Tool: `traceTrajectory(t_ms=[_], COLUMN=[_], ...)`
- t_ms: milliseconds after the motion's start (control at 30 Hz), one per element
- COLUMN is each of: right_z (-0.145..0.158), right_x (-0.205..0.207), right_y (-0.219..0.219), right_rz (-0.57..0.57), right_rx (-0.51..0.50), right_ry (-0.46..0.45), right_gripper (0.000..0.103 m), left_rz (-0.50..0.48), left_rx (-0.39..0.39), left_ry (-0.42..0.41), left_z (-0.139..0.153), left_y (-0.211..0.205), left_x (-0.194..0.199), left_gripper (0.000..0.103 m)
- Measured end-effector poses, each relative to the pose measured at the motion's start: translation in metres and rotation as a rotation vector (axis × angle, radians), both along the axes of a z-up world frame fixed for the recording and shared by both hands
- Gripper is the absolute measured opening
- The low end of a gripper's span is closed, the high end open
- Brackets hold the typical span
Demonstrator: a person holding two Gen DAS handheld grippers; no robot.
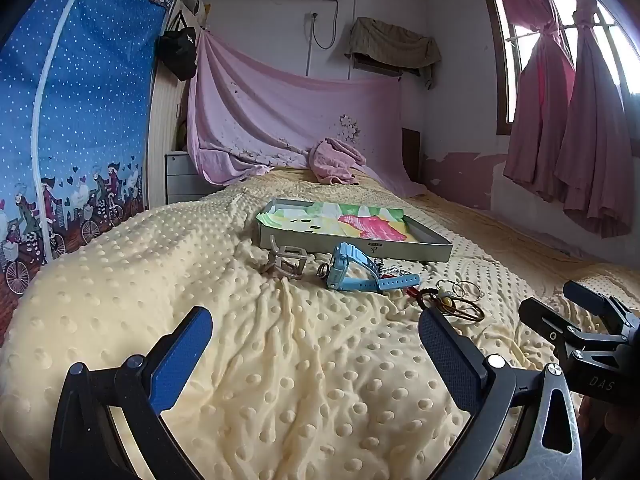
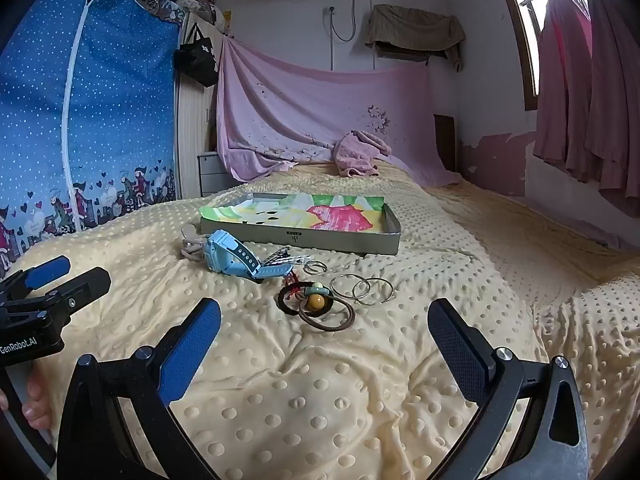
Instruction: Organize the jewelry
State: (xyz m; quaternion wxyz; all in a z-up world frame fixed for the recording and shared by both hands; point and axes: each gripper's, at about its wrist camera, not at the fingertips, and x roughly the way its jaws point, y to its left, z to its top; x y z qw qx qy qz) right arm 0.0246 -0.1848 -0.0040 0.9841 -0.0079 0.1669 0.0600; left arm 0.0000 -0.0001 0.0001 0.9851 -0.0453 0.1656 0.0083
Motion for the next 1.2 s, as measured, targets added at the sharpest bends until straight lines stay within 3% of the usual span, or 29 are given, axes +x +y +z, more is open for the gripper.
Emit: traceTrajectory(t_ms=[1200], right_z=[-0.0002], right_x=[-0.0005], right_y=[0.0009], right_rz=[0.0], right_rx=[-0.002], right_ry=[-0.004], right_gripper=[0.102], left_rz=[0.003], left_rx=[-0.007], left_ry=[0.008], left_z=[-0.0004], left_y=[-0.0001], left_x=[0.0003], left_gripper=[0.103])
